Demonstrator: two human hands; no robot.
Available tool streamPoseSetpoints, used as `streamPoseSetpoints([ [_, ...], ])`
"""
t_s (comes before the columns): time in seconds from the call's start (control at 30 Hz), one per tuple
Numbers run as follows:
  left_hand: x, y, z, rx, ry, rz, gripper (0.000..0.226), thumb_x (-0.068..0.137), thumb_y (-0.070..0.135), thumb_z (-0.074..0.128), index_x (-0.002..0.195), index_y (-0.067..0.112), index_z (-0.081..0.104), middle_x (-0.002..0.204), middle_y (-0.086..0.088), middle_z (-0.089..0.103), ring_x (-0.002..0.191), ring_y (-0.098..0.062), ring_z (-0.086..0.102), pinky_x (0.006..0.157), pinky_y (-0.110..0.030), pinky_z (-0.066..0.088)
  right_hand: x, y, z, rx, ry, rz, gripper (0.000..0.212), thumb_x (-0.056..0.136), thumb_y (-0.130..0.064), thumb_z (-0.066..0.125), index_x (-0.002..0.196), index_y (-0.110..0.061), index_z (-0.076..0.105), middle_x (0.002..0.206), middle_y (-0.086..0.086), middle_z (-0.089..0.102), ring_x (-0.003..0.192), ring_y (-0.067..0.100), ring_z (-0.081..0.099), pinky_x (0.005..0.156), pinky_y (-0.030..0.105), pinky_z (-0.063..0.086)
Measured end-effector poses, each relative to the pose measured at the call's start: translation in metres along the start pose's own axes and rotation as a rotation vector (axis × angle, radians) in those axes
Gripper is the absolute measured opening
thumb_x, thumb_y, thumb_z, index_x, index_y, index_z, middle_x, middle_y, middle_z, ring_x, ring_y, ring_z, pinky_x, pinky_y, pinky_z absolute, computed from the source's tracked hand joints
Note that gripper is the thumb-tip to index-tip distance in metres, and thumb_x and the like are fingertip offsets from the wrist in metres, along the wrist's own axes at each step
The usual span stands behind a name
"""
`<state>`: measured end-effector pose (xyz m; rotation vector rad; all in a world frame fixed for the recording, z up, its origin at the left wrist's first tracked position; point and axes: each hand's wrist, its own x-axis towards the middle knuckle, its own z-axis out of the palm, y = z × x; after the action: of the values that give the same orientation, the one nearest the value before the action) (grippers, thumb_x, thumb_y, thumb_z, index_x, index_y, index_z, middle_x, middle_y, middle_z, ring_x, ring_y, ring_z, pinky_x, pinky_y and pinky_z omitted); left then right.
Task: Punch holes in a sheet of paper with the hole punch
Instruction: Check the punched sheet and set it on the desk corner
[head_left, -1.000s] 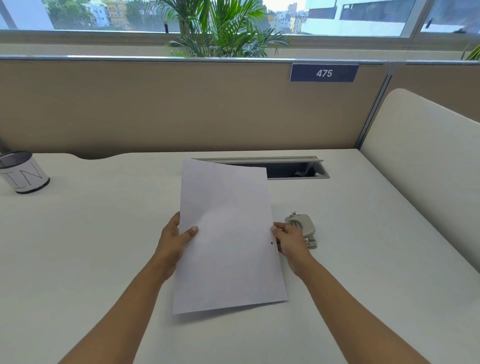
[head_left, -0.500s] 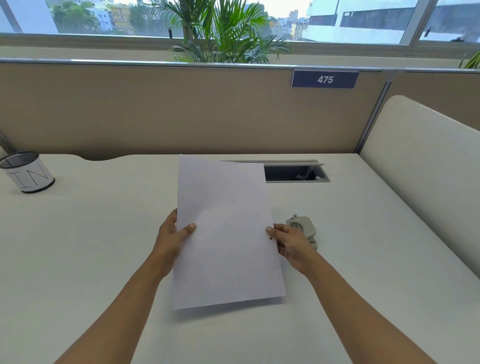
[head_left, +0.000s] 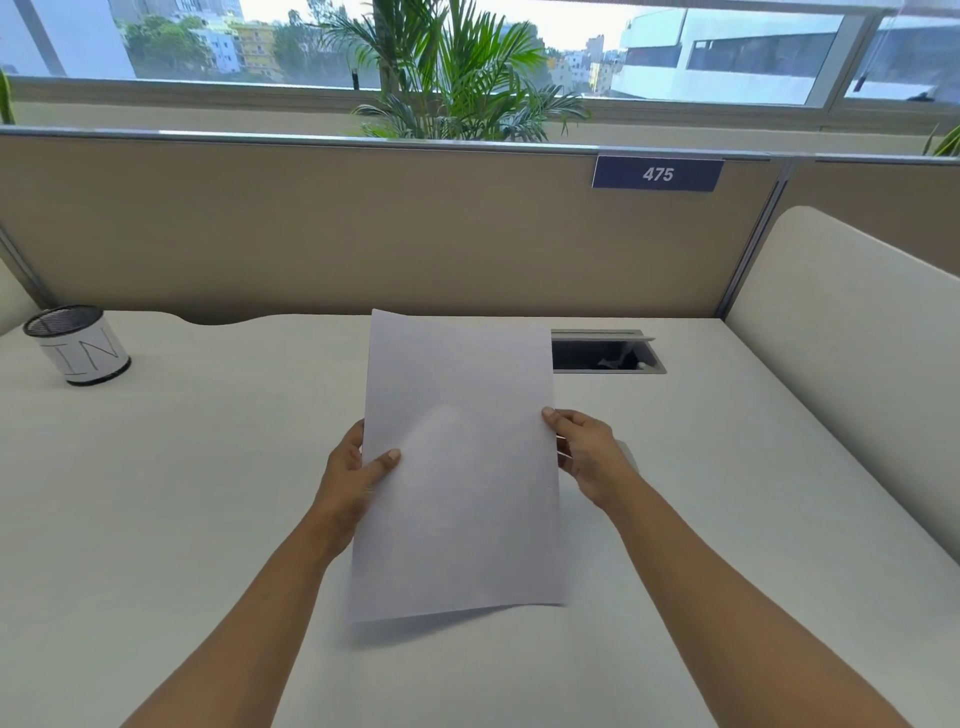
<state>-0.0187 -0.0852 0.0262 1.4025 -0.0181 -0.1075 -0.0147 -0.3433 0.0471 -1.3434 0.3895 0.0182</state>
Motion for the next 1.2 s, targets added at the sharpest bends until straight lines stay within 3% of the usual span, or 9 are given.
streamPoseSetpoints([
  [0.17, -0.002, 0.001, 0.000, -0.013, 0.009, 0.013, 0.037, 0.087, 0.003, 0.059, 0.111, 0.030, 0.059, 0.096, 0.008, 0.073, 0.077, -0.013, 0.072, 0.058, -0.024, 0.056, -0.006, 0.006, 0.000, -0.126, -0.022, -0.014, 0.025, 0.088, -0.037, 0.057, 0.081, -0.014, 0.063, 0.086, -0.001, 0.068, 0.079, 0.016, 0.063, 0.068, 0.025, 0.053],
  [0.33, -0.004, 0.007, 0.000, 0.001, 0.033, 0.043, 0.038, 0.088, 0.005, 0.058, 0.116, 0.030, 0.056, 0.099, 0.011, 0.072, 0.083, -0.013, 0.072, 0.061, -0.025, 0.057, -0.016, 0.007, 0.001, -0.135, -0.119, -0.064, 0.006, 0.087, -0.020, 0.062, 0.091, -0.016, 0.063, 0.097, 0.005, 0.069, 0.081, 0.015, 0.066, 0.073, 0.029, 0.055],
  [0.5, -0.008, 0.019, -0.001, 0.062, 0.026, 0.102, 0.050, 0.089, 0.015, 0.059, 0.133, 0.030, 0.041, 0.117, 0.008, 0.061, 0.099, -0.016, 0.065, 0.075, -0.033, 0.056, -0.030, 0.005, 0.009, -0.041, -0.120, -0.179, 0.017, 0.085, -0.013, 0.064, 0.101, -0.017, 0.064, 0.093, -0.001, 0.072, 0.079, 0.014, 0.069, 0.069, 0.025, 0.057],
  [0.63, -0.015, 0.030, -0.003, -0.009, 0.004, 0.108, 0.025, 0.089, 0.011, 0.057, 0.111, 0.023, 0.061, 0.101, 0.005, 0.072, 0.083, -0.014, 0.071, 0.064, -0.025, 0.058, -0.043, 0.001, 0.015, 0.019, -0.126, -0.256, 0.016, 0.084, -0.014, 0.065, 0.098, -0.021, 0.065, 0.093, -0.003, 0.074, 0.080, 0.013, 0.071, 0.068, 0.025, 0.058],
  [0.73, -0.019, 0.038, -0.005, -0.030, -0.006, 0.104, 0.019, 0.090, 0.008, 0.055, 0.103, 0.019, 0.064, 0.088, 0.008, 0.075, 0.076, -0.013, 0.072, 0.061, -0.022, 0.057, -0.052, -0.002, 0.019, 0.052, -0.141, -0.295, 0.017, 0.085, -0.014, 0.063, 0.100, -0.022, 0.065, 0.091, -0.007, 0.075, 0.081, 0.013, 0.072, 0.067, 0.023, 0.058],
  [0.93, -0.021, 0.050, -0.016, -0.028, -0.052, 0.147, 0.019, 0.089, 0.011, 0.056, 0.100, 0.022, 0.066, 0.089, 0.009, 0.075, 0.077, -0.011, 0.071, 0.063, -0.021, 0.056, -0.061, -0.004, 0.028, 0.069, -0.160, -0.350, 0.019, 0.085, -0.015, 0.061, 0.103, -0.021, 0.066, 0.096, -0.004, 0.074, 0.086, 0.015, 0.071, 0.073, 0.025, 0.058],
  [1.07, -0.024, 0.045, -0.023, -0.041, -0.084, 0.123, 0.020, 0.082, 0.013, 0.064, 0.098, 0.023, 0.068, 0.092, 0.006, 0.076, 0.081, -0.013, 0.072, 0.065, -0.022, 0.057, -0.066, 0.002, 0.029, 0.059, -0.185, -0.345, 0.020, 0.084, -0.014, 0.063, 0.103, -0.020, 0.067, 0.093, -0.006, 0.075, 0.085, 0.013, 0.071, 0.072, 0.022, 0.058],
  [1.2, -0.027, 0.037, -0.026, -0.039, -0.092, 0.074, 0.023, 0.075, 0.020, 0.068, 0.099, 0.019, 0.070, 0.094, 0.003, 0.076, 0.083, -0.016, 0.072, 0.065, -0.021, 0.056, -0.069, 0.013, 0.028, 0.000, -0.174, -0.289, 0.026, 0.083, -0.015, 0.066, 0.108, -0.013, 0.065, 0.099, 0.002, 0.073, 0.084, 0.016, 0.071, 0.068, 0.023, 0.058],
])
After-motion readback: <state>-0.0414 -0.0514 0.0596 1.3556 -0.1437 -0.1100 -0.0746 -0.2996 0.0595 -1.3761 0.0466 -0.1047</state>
